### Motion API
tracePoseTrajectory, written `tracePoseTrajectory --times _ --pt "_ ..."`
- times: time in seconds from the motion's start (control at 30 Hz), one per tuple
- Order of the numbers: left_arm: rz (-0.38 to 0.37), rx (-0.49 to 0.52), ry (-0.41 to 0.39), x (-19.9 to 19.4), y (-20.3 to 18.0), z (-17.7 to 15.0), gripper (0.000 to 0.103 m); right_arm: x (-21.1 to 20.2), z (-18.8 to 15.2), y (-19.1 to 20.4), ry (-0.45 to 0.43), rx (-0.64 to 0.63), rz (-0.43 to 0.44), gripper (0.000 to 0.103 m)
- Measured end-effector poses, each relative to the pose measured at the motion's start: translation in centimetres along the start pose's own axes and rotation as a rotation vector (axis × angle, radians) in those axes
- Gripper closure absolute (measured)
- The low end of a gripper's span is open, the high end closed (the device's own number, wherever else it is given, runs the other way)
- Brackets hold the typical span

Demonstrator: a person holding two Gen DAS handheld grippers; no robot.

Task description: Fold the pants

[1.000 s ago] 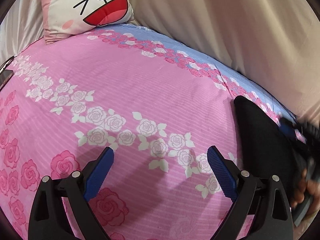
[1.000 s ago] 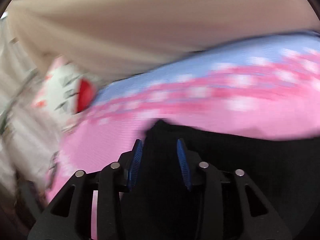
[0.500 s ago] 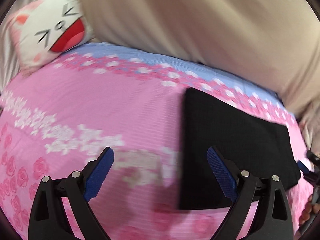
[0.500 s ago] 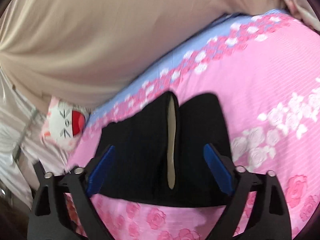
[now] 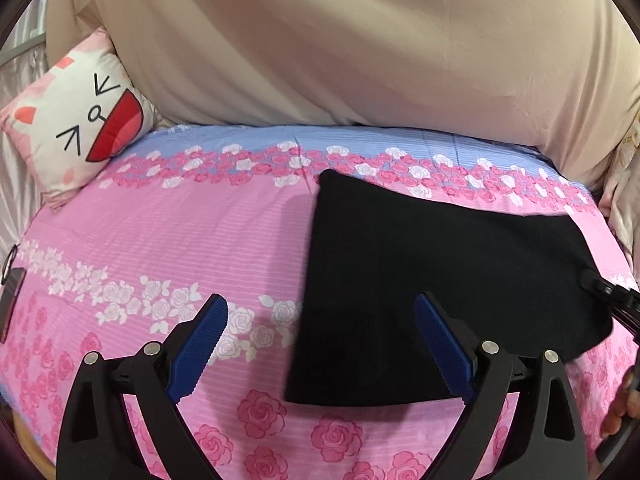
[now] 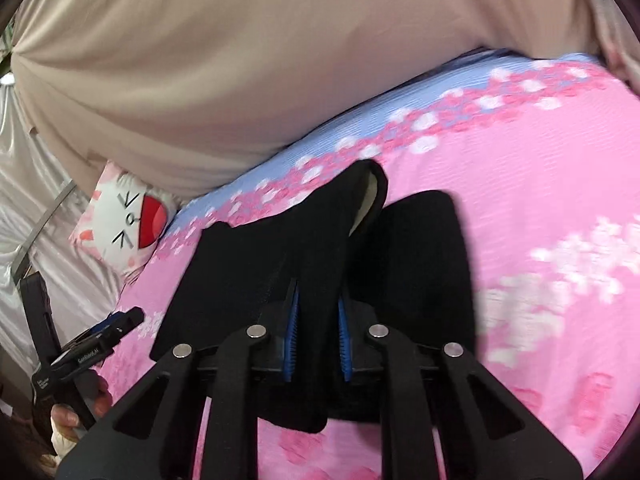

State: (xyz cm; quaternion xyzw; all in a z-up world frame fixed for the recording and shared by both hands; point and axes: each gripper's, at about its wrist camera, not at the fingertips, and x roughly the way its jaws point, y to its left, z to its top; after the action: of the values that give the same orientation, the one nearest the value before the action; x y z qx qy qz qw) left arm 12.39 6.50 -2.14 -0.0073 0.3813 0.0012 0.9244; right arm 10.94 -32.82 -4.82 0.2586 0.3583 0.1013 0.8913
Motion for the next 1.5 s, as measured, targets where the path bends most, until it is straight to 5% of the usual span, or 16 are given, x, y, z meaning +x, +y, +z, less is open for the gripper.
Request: tracePoseTrajectory --times 0.17,0.33,0.4,0.6,0.67,0.73,0.77,0.8,0.87,1.0,1.1,1.17,1.23,1.37,1.47,1.5 --pt "0.057 0.019 0.080 2.9 -0.6 -0.7 0.010 1.1 -0.6 -4.2 0.052 0.150 0.111 0.079" --pt "0.057 -0.052 0.068 2.4 1.7 -0.6 0.010 -3.7 -0.5 -5.5 -0.023 0.158 0.066 0.072" --pt "0.042 -0.092 0.079 2.6 3.1 -0.5 0.010 -3.9 -0.9 -6.8 0.006 0.189 0.057 0.052" --pt "-0.203 -0.210 0.282 6.7 4.0 -1.6 0.010 -1.3 -1.9 -6.2 0.053 0.206 0.079 0.030" --pt "-0.217 -0.209 0.296 7.5 3.2 -2.1 0.009 -0.4 -1.8 -4.9 0.048 0.185 0.109 0.025" --pt "-0.207 -0.173 0.277 7.7 2.4 -2.0 0.012 0.7 -2.1 -3.6 0.036 0.138 0.046 0.032" --pt "-0.204 -0.156 0.274 7.8 2.1 -2.0 0.020 1.0 -2.2 -3.0 0.039 0.113 0.011 0.046" --pt "-0.222 -0.145 0.268 7.7 2.1 -1.8 0.053 0.8 -2.1 -2.7 0.031 0.118 0.020 0.061" --pt "-0.306 -0.162 0.271 6.7 2.2 -1.4 0.080 -0.3 -1.7 -3.2 0.013 0.151 0.056 0.068" --pt "-0.345 -0.113 0.247 3.1 2.0 -0.9 0.085 -4.8 -1.4 -4.2 -0.035 0.174 0.058 0.095" --pt "-0.368 -0.064 0.281 1.2 1.8 -1.9 0.080 -8.4 -2.0 -6.0 -0.062 0.160 -0.059 0.102" --pt "-0.291 -0.027 0.308 1.8 1.6 -3.6 0.070 -9.4 -2.5 -7.4 -0.088 0.182 -0.145 0.099" --pt "-0.232 -0.036 0.313 3.0 1.8 -4.7 0.058 -9.3 -2.8 -8.5 -0.078 0.247 -0.083 0.094" --pt "-0.195 -0.087 0.298 3.3 2.4 -3.9 0.023 -5.2 -2.3 -6.8 0.016 0.190 -0.046 0.031" --pt "-0.142 -0.111 0.300 4.1 2.4 -4.3 0.010 -1.3 -2.1 -5.4 0.085 0.137 -0.013 0.031" --pt "-0.149 -0.130 0.307 4.5 2.5 -4.4 0.010 0.2 -2.1 -4.9 0.093 0.137 0.007 0.043"
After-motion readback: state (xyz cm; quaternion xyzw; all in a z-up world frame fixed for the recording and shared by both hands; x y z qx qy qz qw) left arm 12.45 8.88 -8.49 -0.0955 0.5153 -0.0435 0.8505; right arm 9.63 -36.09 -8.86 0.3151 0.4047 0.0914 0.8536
